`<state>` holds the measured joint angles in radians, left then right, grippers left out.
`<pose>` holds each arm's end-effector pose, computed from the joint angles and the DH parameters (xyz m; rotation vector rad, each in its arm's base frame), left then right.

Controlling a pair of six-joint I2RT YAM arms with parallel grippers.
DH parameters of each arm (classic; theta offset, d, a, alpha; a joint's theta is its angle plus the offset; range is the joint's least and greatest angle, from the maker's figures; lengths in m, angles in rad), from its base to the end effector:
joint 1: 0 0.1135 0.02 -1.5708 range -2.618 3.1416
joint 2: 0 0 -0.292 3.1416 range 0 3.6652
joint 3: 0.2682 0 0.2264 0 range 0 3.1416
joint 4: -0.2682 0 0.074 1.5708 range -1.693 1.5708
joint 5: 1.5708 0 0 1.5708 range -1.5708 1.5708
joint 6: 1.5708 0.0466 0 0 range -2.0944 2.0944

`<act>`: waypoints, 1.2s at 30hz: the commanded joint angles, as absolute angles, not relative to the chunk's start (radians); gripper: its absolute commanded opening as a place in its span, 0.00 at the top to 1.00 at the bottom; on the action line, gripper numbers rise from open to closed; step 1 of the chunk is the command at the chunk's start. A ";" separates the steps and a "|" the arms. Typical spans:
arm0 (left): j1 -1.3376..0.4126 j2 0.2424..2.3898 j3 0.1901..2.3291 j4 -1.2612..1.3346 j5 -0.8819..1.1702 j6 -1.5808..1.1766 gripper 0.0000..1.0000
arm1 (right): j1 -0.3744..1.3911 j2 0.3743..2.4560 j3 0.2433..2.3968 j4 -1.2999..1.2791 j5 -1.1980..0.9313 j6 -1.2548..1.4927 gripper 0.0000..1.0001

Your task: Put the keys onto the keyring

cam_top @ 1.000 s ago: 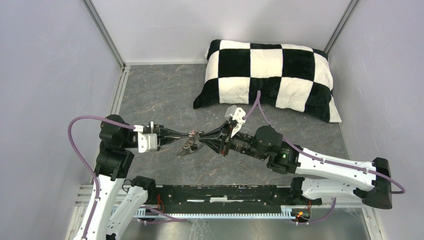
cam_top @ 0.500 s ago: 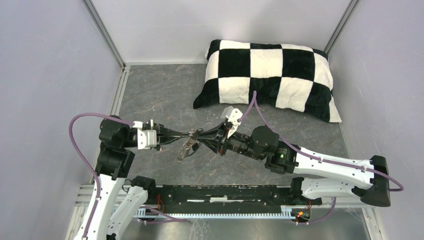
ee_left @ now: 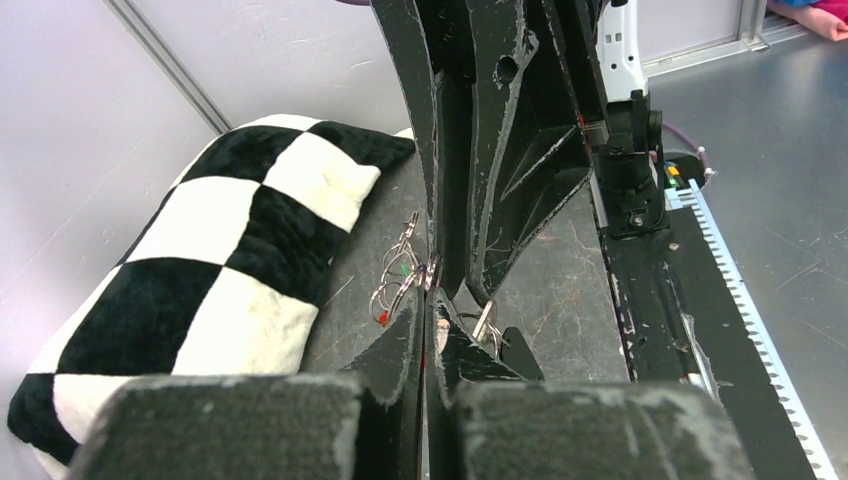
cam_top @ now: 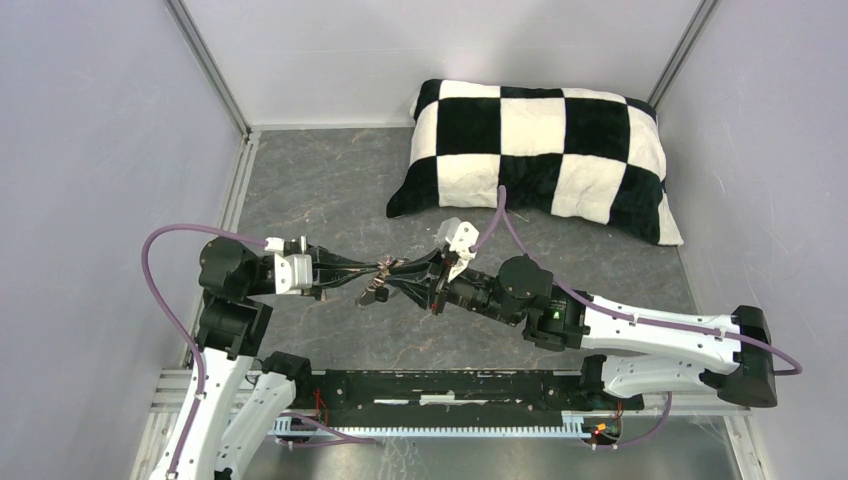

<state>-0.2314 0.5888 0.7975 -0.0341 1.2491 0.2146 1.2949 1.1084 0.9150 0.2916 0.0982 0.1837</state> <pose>0.0538 -0.0581 0.3950 1.2706 0.9421 -0.8768 0.0685 0.2252 0.4036 -0.7582 1.3831 1.1137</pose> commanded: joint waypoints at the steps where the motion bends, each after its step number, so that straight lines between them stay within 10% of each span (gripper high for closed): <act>1: -0.233 0.570 0.792 0.020 1.236 0.169 0.98 | 1.307 1.100 0.962 0.369 0.135 0.149 0.76; 36: -0.233 0.572 0.802 0.024 1.186 0.119 0.98 | 1.359 1.063 0.939 0.331 0.139 0.148 0.68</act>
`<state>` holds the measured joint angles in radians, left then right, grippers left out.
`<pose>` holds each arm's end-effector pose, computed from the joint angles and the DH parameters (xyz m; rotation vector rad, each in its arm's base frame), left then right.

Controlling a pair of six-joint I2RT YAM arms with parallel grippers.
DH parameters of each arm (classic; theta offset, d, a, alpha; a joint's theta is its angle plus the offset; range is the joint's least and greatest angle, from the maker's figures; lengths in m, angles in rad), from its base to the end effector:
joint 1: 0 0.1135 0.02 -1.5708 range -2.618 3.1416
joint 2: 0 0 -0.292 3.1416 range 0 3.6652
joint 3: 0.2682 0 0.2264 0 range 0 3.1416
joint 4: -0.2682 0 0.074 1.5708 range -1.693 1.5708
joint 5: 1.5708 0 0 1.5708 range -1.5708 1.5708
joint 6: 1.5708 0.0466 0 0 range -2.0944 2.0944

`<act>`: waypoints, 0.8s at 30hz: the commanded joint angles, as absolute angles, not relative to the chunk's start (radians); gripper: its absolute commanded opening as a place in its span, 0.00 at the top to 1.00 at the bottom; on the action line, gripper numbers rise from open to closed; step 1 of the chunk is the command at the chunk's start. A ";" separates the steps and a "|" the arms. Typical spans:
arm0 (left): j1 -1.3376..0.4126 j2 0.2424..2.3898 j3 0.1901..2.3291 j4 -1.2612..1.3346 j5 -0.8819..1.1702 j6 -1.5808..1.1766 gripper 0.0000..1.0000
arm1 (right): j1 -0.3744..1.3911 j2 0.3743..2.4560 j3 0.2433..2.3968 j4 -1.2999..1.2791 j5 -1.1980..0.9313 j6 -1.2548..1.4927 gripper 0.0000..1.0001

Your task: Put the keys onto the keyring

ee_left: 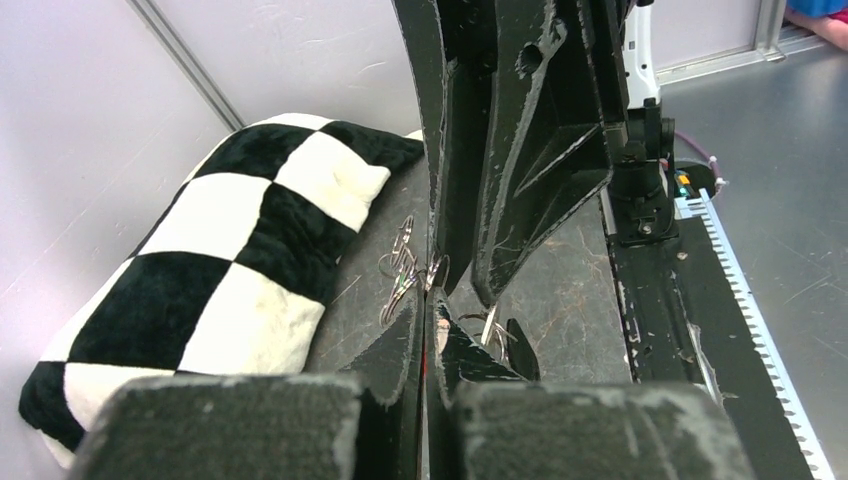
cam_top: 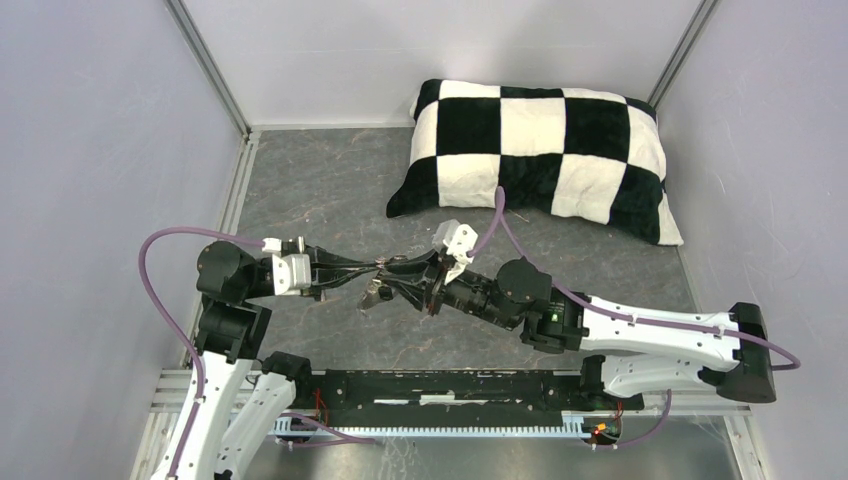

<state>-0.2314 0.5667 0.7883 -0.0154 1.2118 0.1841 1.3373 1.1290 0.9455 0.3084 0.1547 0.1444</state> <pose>0.0502 -0.0567 0.3953 1.2357 0.9530 -0.8570 0.0625 0.2317 0.4116 -0.7521 1.3482 1.0885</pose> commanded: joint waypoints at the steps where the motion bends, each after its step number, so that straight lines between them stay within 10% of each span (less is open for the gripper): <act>1: -0.233 0.572 0.802 0.024 1.186 0.118 0.98 | 1.359 1.034 0.920 0.334 0.160 0.145 0.65; 6: -0.233 0.575 0.801 0.025 1.181 0.119 0.98 | 1.358 0.939 0.849 0.365 0.149 0.157 0.49; 24: -0.233 0.569 0.802 0.025 1.147 0.112 0.98 | 1.381 1.071 0.856 0.346 0.111 0.143 0.49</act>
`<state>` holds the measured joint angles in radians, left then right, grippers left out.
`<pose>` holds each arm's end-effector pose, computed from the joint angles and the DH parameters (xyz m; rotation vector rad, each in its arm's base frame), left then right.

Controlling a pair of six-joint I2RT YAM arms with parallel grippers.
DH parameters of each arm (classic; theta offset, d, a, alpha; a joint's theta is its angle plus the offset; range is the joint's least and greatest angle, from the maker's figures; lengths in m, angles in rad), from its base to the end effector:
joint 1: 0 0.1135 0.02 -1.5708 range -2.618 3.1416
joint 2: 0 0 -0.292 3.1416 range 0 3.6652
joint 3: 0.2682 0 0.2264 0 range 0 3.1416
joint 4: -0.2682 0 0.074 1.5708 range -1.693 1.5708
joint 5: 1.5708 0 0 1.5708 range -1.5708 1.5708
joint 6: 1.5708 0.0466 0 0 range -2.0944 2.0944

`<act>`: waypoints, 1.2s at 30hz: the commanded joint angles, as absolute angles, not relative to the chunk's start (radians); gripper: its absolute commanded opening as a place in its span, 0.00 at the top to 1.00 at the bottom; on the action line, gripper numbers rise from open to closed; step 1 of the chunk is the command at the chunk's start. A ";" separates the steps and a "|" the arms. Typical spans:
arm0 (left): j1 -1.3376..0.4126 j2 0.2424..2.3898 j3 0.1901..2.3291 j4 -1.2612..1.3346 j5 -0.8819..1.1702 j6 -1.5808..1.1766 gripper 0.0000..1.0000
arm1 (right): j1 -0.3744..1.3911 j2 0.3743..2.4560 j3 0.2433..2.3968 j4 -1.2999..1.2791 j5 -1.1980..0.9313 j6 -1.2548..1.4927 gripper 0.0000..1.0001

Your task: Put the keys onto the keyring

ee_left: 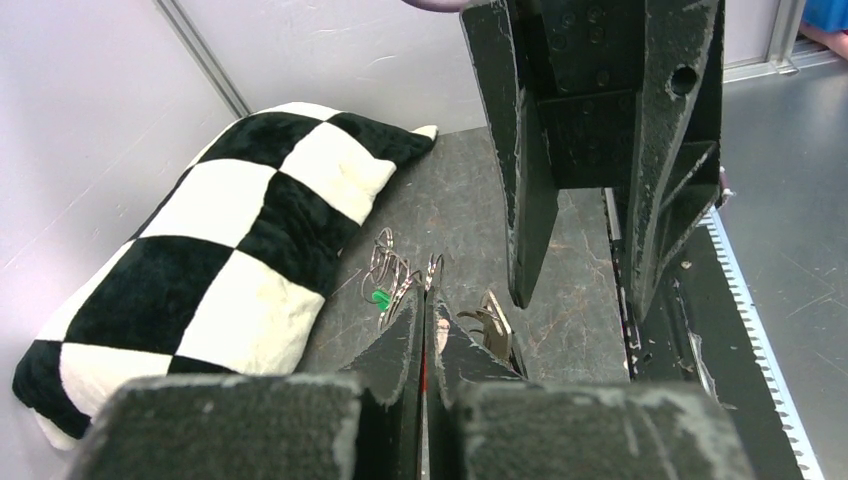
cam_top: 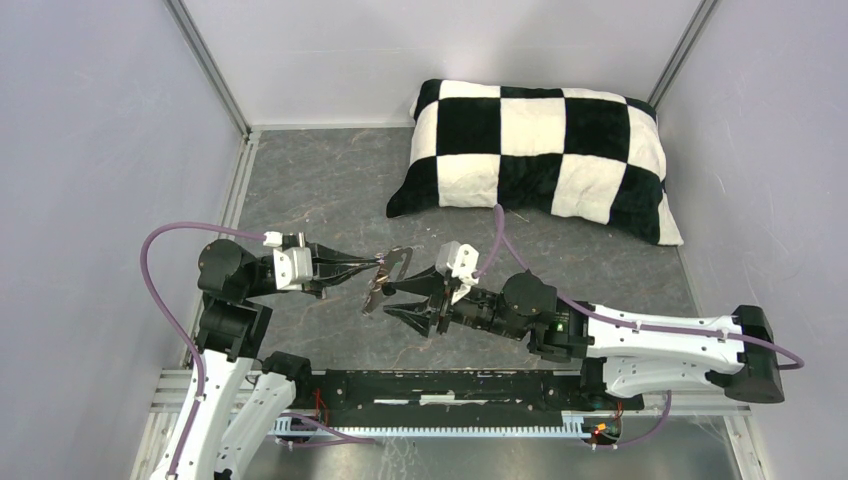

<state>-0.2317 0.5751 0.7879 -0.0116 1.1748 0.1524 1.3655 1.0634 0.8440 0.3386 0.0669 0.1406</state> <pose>0.0542 -0.0570 0.3955 1.1950 0.9958 -0.8606 0.0487 0.2186 0.3941 -0.8504 1.3130 1.1665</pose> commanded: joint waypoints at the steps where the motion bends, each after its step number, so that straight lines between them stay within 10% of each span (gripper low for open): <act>1: -0.233 0.570 0.802 0.025 1.147 0.112 0.98 | 1.382 1.080 0.853 0.344 0.127 0.146 0.49; 20: -0.233 0.554 0.805 0.013 1.142 0.118 0.98 | 1.388 1.157 0.876 0.376 0.247 0.139 0.63; 36: -0.234 0.553 0.808 -0.025 1.144 0.142 0.98 | 1.396 1.144 0.895 0.339 0.312 0.126 0.46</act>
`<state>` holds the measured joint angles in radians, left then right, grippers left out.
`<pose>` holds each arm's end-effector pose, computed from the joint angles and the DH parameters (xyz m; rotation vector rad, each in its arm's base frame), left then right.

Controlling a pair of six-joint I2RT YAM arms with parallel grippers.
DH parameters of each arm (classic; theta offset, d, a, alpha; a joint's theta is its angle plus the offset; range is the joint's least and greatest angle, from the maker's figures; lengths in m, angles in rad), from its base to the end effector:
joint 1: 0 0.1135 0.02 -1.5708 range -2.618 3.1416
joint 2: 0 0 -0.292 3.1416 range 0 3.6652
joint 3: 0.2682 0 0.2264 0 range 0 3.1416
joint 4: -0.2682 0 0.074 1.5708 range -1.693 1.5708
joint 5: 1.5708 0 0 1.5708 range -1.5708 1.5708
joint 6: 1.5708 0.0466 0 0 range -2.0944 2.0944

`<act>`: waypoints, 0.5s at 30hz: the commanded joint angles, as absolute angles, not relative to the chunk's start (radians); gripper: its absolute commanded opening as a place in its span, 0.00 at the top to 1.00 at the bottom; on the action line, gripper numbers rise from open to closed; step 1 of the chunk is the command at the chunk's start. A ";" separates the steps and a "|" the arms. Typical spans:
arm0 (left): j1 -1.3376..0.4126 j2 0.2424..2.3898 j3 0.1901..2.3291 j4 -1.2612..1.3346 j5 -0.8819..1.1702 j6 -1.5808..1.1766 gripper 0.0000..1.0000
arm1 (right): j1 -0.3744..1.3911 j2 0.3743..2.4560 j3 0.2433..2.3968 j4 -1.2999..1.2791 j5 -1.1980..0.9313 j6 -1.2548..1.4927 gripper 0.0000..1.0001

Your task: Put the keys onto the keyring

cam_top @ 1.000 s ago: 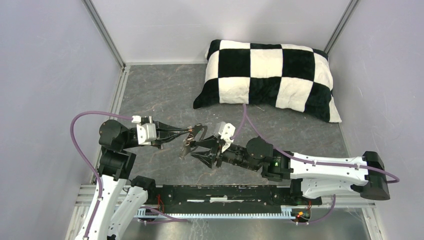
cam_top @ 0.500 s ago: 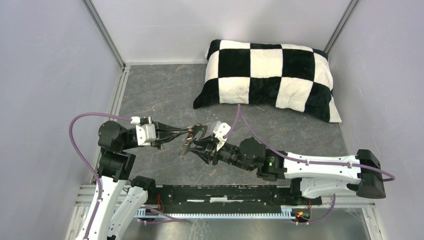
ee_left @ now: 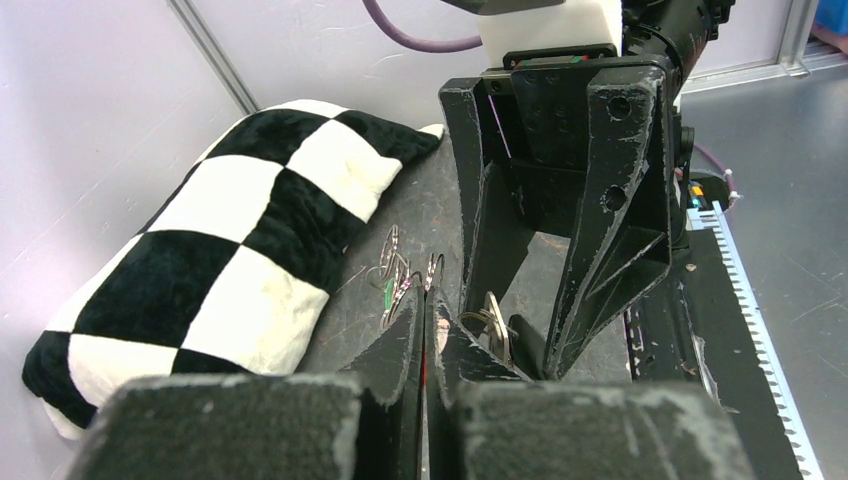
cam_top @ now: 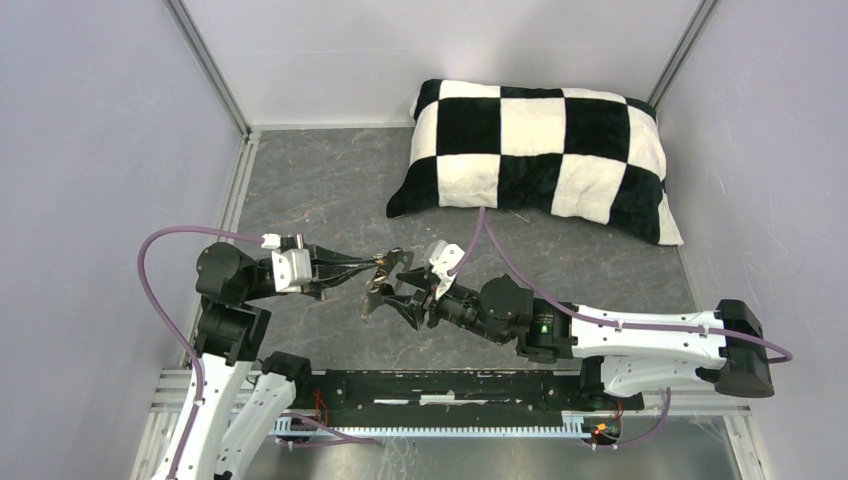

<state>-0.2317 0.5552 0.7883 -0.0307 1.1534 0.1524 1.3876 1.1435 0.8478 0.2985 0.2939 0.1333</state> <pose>0.0500 -0.0556 0.3949 1.1789 1.0042 -0.8457 0.0577 0.2374 0.3734 -0.7623 1.4650 0.9539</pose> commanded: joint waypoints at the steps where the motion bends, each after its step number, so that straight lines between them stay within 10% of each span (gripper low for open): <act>1: -0.234 0.552 0.808 -0.025 1.144 0.141 0.98 | 1.399 1.146 0.897 0.343 0.313 0.124 0.46; 6: -0.233 0.546 0.802 -0.024 1.140 0.142 0.98 | 1.399 1.158 0.901 0.372 0.280 0.142 0.53; 15: -0.233 0.546 0.788 -0.093 1.127 0.230 0.98 | 1.399 1.066 0.823 0.486 0.235 0.197 0.99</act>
